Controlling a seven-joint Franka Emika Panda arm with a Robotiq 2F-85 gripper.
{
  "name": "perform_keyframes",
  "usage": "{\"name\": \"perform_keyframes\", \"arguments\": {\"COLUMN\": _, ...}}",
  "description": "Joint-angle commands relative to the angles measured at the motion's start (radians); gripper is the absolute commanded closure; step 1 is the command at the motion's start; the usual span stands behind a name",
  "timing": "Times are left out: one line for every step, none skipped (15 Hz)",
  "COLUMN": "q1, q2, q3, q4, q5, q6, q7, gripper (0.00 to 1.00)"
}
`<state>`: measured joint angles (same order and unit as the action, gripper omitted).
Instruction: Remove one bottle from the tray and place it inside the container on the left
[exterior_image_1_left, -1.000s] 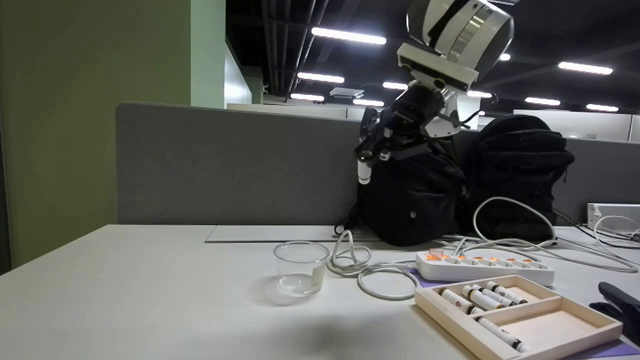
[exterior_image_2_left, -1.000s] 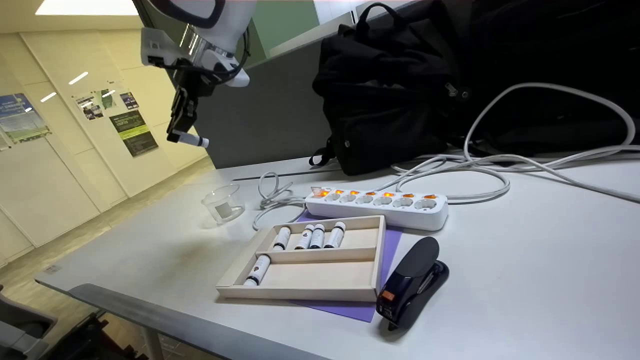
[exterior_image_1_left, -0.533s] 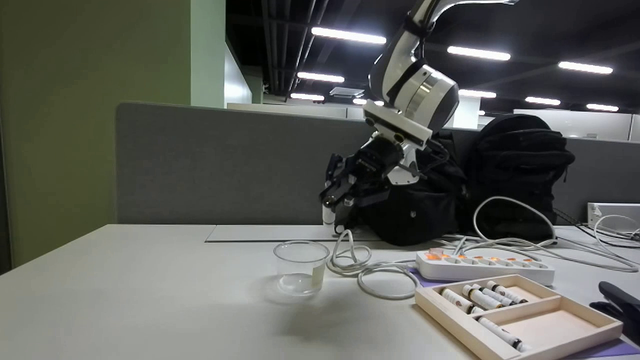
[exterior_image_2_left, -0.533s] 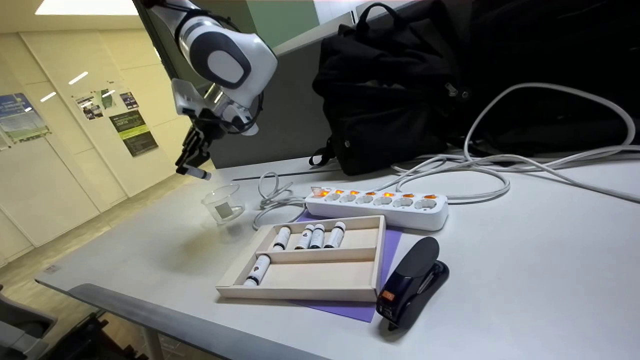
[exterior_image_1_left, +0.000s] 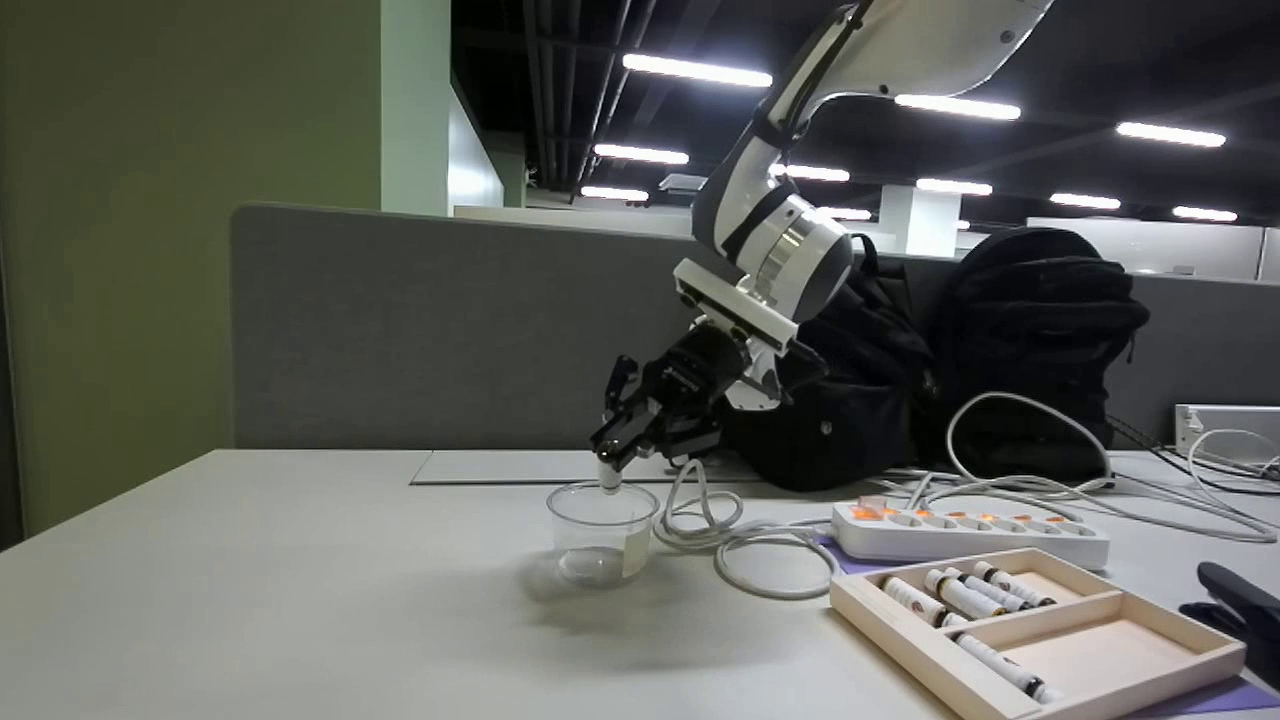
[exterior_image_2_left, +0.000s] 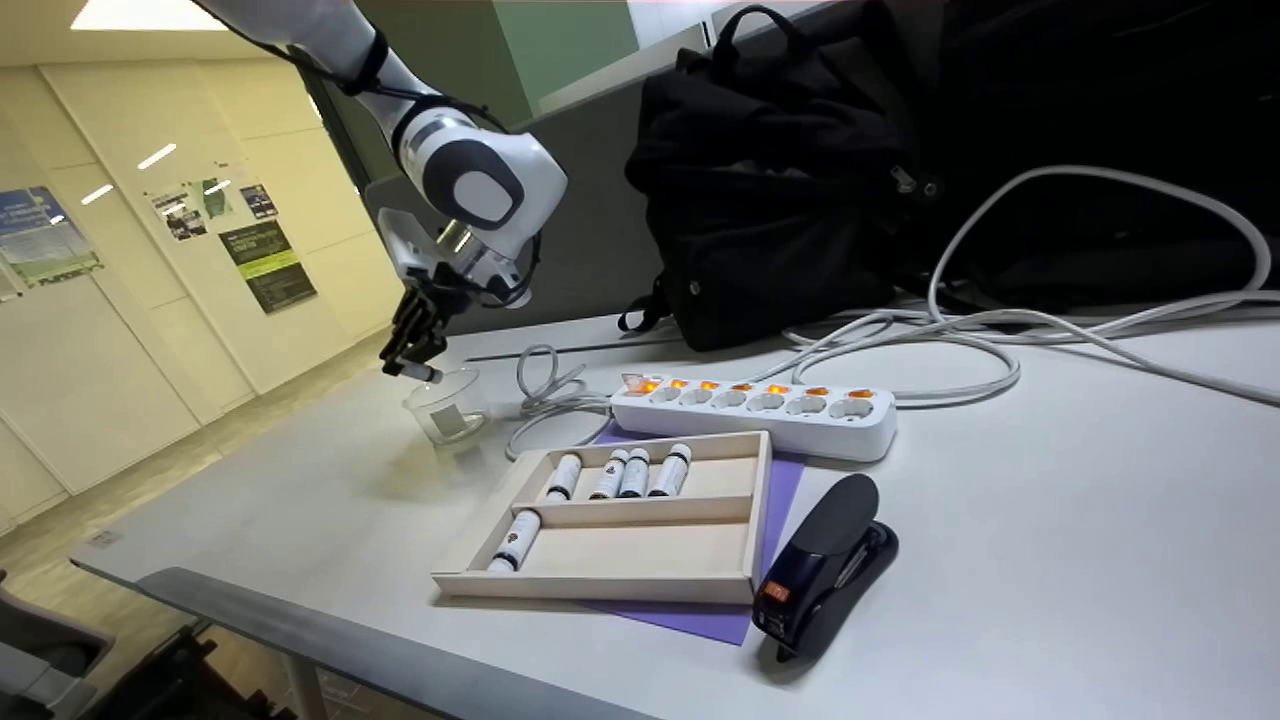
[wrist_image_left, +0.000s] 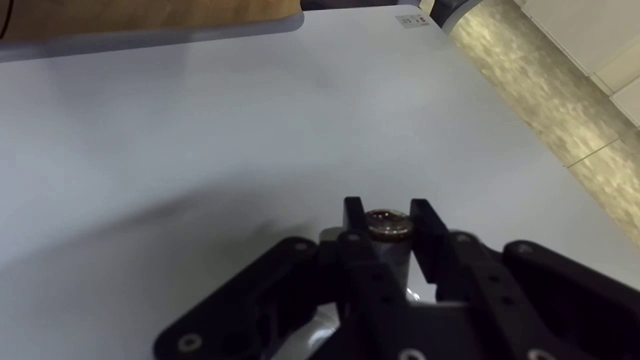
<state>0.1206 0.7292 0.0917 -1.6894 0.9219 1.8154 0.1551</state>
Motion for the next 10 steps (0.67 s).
{"name": "perform_keyframes", "arguments": {"q1": 0.009, "q2": 0.047, "q3": 0.012, "q4": 0.088, "q5": -0.013, "q6": -0.031, "q7": 0.032, "gripper": 0.47}}
{"name": "perform_keyframes", "arguments": {"q1": 0.004, "q2": 0.032, "q3": 0.012, "q4": 0.083, "q5": -0.018, "q6": -0.049, "q7": 0.032, "gripper": 0.41}}
{"name": "perform_keyframes", "arguments": {"q1": -0.001, "q2": 0.012, "q3": 0.011, "q4": 0.076, "q5": -0.023, "q6": -0.065, "q7": 0.028, "gripper": 0.34}}
{"name": "perform_keyframes", "arguments": {"q1": -0.007, "q2": -0.042, "q3": 0.001, "q4": 0.045, "q5": -0.036, "q6": -0.076, "q7": 0.021, "gripper": 0.27}}
{"name": "perform_keyframes", "arguments": {"q1": -0.013, "q2": -0.105, "q3": -0.011, "q4": 0.007, "q5": -0.039, "q6": -0.062, "q7": 0.014, "gripper": 0.2}}
{"name": "perform_keyframes", "arguments": {"q1": 0.001, "q2": 0.002, "q3": 0.007, "q4": 0.058, "q5": -0.019, "q6": -0.042, "q7": 0.001, "gripper": 0.37}}
{"name": "perform_keyframes", "arguments": {"q1": -0.005, "q2": -0.026, "q3": 0.002, "q4": 0.055, "q5": -0.024, "q6": -0.046, "q7": 0.001, "gripper": 0.31}}
{"name": "perform_keyframes", "arguments": {"q1": -0.011, "q2": -0.053, "q3": -0.002, "q4": 0.049, "q5": -0.026, "q6": -0.051, "q7": 0.002, "gripper": 0.25}}
{"name": "perform_keyframes", "arguments": {"q1": -0.016, "q2": -0.074, "q3": -0.005, "q4": 0.042, "q5": -0.028, "q6": -0.055, "q7": 0.002, "gripper": 0.2}}
{"name": "perform_keyframes", "arguments": {"q1": -0.017, "q2": -0.086, "q3": -0.006, "q4": 0.036, "q5": -0.03, "q6": -0.058, "q7": 0.002, "gripper": 0.2}}
